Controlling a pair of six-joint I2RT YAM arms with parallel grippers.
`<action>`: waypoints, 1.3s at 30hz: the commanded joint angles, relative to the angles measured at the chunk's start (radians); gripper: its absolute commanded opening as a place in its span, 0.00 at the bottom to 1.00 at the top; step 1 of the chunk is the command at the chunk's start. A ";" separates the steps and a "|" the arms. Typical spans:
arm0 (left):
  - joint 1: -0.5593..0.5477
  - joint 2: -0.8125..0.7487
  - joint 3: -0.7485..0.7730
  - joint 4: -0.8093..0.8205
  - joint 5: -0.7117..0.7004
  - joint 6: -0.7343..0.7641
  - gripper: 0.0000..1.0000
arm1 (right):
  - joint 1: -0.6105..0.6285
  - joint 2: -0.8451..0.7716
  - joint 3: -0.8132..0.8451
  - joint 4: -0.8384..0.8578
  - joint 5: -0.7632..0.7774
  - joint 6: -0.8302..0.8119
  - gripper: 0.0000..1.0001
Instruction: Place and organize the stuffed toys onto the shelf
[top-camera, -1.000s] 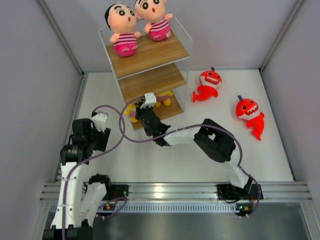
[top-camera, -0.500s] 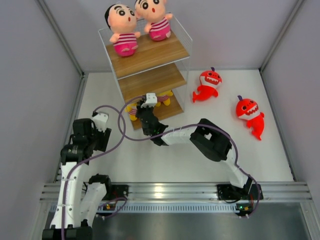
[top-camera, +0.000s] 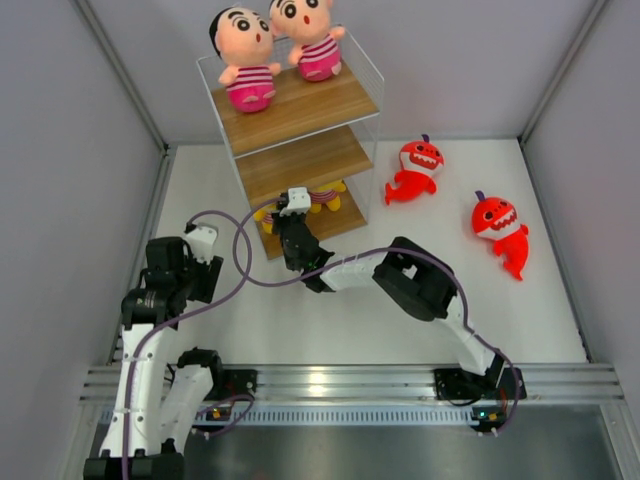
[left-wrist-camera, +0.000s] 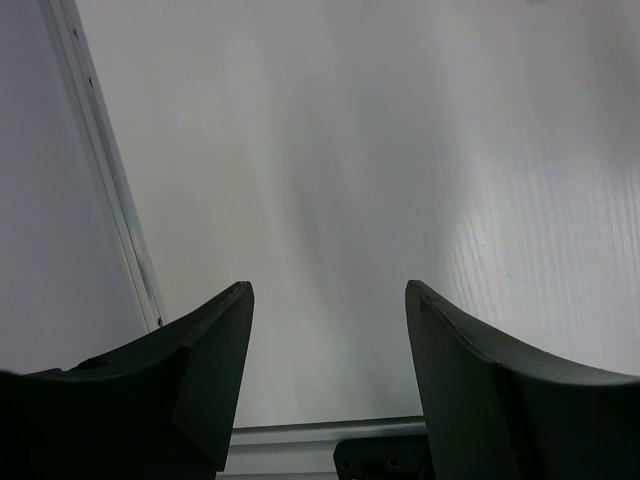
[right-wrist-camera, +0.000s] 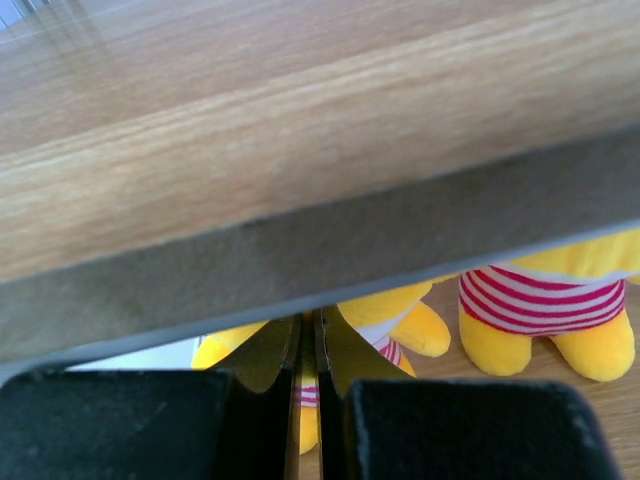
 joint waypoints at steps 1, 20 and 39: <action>-0.006 -0.001 0.001 0.042 0.006 0.000 0.68 | -0.016 0.014 0.039 0.102 -0.008 -0.035 0.00; -0.013 -0.010 -0.012 0.042 0.001 0.003 0.68 | -0.030 0.006 -0.002 0.118 -0.041 -0.001 0.30; -0.015 -0.013 -0.011 0.040 0.003 0.003 0.68 | -0.017 -0.115 -0.141 0.179 -0.129 -0.052 0.74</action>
